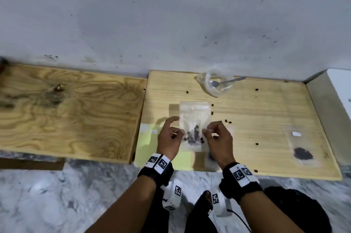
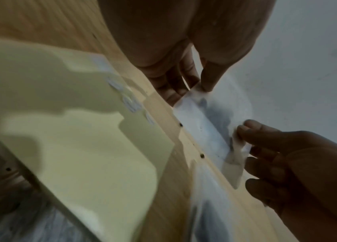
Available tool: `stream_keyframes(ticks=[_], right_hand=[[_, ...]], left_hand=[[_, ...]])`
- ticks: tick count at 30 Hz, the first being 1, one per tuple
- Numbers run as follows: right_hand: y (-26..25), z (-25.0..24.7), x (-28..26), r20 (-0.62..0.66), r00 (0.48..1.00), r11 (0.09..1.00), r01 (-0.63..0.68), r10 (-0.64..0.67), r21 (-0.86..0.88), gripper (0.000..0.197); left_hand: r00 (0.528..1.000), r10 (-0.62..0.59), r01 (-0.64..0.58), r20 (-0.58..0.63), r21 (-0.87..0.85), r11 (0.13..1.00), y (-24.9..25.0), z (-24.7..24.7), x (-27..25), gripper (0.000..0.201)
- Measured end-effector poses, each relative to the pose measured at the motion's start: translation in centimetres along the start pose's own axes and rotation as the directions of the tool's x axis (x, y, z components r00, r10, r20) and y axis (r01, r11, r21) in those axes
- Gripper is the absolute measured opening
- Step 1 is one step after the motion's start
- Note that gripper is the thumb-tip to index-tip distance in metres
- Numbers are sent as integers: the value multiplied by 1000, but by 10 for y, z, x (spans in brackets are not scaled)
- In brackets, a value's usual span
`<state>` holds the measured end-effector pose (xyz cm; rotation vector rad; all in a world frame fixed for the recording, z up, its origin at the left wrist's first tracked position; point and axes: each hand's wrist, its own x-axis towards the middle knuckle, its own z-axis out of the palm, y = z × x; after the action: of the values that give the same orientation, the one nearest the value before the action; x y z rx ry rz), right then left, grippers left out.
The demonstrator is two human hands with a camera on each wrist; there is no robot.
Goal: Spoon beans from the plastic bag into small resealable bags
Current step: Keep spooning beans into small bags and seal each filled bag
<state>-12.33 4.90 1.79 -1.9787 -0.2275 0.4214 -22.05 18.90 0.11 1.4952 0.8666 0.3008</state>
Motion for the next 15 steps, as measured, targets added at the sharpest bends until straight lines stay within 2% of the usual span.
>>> stream_keyframes(ticks=[4, 6, 11, 12, 15], right_hand=[[-18, 46, 6, 215, 977, 999, 4, 3, -32, 29], [-28, 68, 9, 293, 956, 999, -2, 14, -41, 34], [-52, 106, 23, 484, 875, 1000, -5, 15, -23, 32], [-55, 126, 25, 483, 874, 998, -69, 56, 9, 30], [-48, 117, 36, 272, 957, 990, -126, 103, 69, 37]], left_hand=[[997, 65, -65, -35, 0, 998, 7, -53, 9, 56], [998, 56, -56, -43, -4, 998, 7, -77, 17, 65], [998, 24, -25, -65, -24, 999, 16, -120, 38, 40], [995, 0, -3, -100, -34, 999, 9, -143, 48, 37], [978, -39, 16, -206, -110, 994, 10, -161, 60, 34]])
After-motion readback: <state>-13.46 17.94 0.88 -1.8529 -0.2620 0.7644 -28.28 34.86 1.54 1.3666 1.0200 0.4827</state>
